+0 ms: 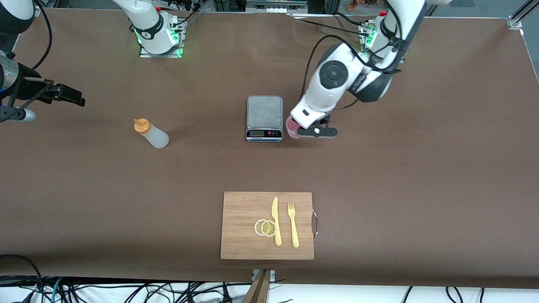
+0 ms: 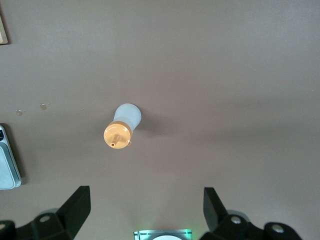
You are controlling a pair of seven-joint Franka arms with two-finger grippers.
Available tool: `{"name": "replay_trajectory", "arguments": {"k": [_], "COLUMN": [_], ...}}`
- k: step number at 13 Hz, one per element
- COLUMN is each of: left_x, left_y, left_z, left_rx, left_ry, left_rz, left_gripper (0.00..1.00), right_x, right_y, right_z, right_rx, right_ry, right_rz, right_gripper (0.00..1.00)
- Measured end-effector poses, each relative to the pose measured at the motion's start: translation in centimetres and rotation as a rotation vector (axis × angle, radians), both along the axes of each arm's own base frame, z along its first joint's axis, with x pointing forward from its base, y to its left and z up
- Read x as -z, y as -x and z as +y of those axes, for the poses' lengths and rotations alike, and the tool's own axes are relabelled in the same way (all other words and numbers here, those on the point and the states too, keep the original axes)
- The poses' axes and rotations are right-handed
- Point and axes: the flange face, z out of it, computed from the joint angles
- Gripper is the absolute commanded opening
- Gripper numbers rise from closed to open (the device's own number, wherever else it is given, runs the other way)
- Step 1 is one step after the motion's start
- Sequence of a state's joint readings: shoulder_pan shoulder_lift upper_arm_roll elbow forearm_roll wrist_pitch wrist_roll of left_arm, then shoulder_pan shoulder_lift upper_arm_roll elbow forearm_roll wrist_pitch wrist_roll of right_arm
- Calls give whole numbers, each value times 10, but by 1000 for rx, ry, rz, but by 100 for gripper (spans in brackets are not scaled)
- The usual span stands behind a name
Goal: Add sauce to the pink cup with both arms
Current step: 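Carry the pink cup with the left gripper onto the scale, then open the left gripper and withdraw it from the cup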
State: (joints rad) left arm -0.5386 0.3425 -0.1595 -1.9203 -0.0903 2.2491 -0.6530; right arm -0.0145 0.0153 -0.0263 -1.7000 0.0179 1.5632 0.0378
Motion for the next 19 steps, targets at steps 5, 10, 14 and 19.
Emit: {"name": "replay_trajectory", "arguments": {"k": [5,10,14,19], "left_x": [18,35,40,32], "left_y": [39,68,68,60], "left_z": [-58,-90,-90,-89], "left_rx": [-42,-54,-56,-75], "left_ry": [43,53,47,60], "left_rz": [-32,-32,-26,-36], "left_gripper": [0,0,58,100], "right_x": [0,0,0,0], "right_y": [0,0,0,0], "right_z": [2,2,2,2], "right_rx": [-3,-3,-3,-3], "right_ry": [0,0,0,0], "right_rz": [-1,-1,-1,-1], "right_gripper": [100,100,100,100]}}
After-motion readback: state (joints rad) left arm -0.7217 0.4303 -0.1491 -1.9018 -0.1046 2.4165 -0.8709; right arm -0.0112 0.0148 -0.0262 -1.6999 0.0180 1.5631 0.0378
